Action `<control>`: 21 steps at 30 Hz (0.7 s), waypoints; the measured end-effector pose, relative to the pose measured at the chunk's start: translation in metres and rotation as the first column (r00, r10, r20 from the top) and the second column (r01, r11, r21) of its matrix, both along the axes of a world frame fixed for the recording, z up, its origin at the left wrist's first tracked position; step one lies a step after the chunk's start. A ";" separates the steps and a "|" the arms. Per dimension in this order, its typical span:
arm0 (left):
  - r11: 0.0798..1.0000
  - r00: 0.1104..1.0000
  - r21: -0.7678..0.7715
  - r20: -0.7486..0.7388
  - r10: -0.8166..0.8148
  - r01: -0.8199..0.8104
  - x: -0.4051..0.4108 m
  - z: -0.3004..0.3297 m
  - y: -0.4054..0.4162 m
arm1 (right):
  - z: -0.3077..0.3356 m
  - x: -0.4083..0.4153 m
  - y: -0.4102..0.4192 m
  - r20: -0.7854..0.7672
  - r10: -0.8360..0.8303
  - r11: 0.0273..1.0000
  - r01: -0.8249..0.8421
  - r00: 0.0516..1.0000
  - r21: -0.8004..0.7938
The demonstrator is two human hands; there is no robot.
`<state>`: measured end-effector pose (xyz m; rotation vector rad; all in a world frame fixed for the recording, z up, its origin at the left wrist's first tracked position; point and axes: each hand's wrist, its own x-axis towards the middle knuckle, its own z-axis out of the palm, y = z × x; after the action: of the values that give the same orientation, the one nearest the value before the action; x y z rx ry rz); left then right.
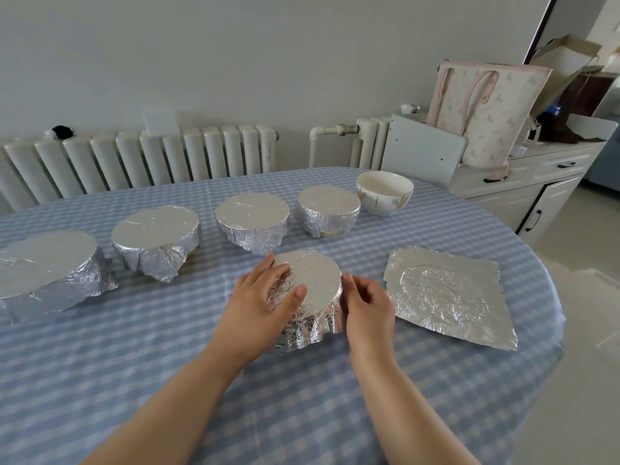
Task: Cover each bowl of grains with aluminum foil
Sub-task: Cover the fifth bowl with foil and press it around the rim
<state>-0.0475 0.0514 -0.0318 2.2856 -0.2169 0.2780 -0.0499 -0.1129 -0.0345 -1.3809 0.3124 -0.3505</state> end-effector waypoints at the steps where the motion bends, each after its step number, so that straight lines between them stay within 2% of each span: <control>1: 1.000 1.000 -0.021 -0.005 0.001 -0.001 0.000 0.000 0.001 | -0.002 0.000 0.001 0.026 -0.009 0.999 0.011 1.000 -0.043; 5: 0.995 0.999 -0.102 -0.029 0.015 -0.018 0.002 -0.001 0.005 | -0.012 -0.003 0.005 0.117 0.041 0.983 -0.019 0.992 -0.185; 7: 0.992 0.999 -0.125 -0.033 0.014 -0.018 0.003 -0.002 0.006 | -0.017 -0.003 0.005 0.124 0.072 0.983 -0.050 0.990 -0.176; 13: 0.971 0.998 -0.239 -0.055 0.003 -0.016 0.005 -0.001 0.008 | -0.015 0.001 0.009 0.185 0.135 0.991 -0.136 0.973 -0.008; 18: 0.972 0.999 -0.236 -0.051 0.004 -0.016 0.004 -0.002 0.007 | -0.013 0.010 0.009 0.147 0.136 0.975 -0.159 0.980 0.155; 21: 0.978 0.998 -0.207 -0.064 0.003 -0.016 0.004 -0.003 0.008 | -0.013 0.015 0.001 0.102 0.226 0.935 -0.245 0.969 0.255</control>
<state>-0.0432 0.0597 -0.0345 2.0852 -0.1378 0.2220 -0.0345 -0.1120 -0.0477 -1.1234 0.1261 -0.1509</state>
